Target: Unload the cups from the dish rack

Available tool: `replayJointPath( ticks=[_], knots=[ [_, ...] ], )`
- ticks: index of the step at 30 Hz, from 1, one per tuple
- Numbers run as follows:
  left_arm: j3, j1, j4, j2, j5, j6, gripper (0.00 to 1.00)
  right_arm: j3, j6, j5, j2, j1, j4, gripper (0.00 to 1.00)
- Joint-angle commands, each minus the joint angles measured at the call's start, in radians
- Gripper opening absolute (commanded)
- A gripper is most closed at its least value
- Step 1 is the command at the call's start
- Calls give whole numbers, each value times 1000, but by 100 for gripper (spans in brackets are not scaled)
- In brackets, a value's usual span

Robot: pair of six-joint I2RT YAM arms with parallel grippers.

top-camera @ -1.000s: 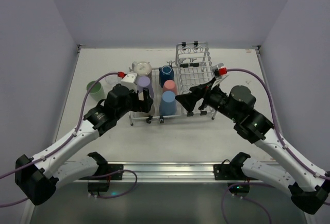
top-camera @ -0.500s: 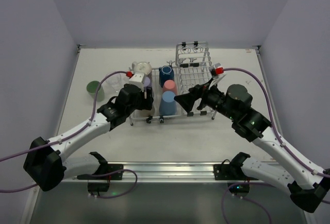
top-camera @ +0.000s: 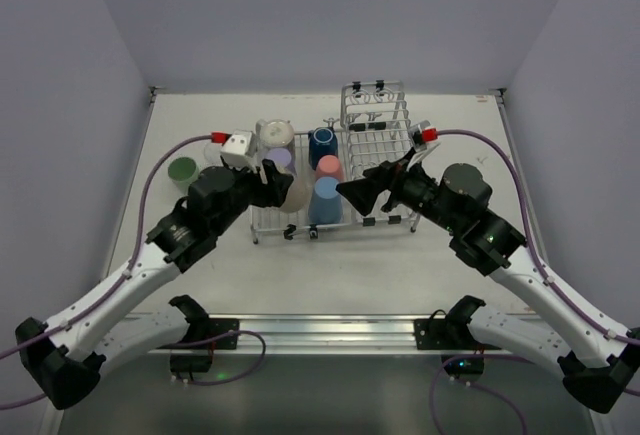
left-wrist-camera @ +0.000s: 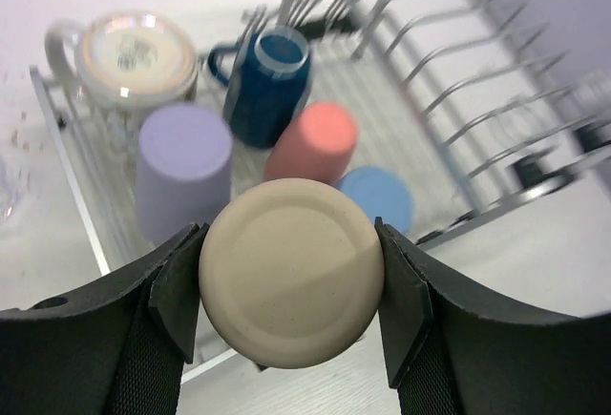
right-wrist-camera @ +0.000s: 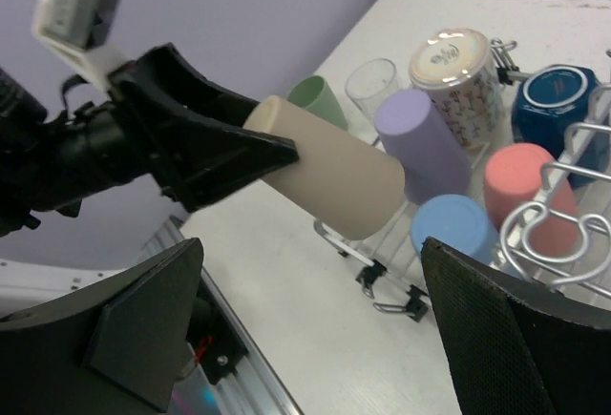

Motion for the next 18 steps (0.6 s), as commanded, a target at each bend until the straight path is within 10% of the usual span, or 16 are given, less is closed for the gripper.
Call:
replayJointPath(
  ticks=[1,18],
  knots=[
    [113,-6,39,-134,62,-35,28,4,98,-50,6,3,124,99],
    [31,-3,453,-317,327,-302,23,12,424,-336,90,6,480,99]
  ],
)
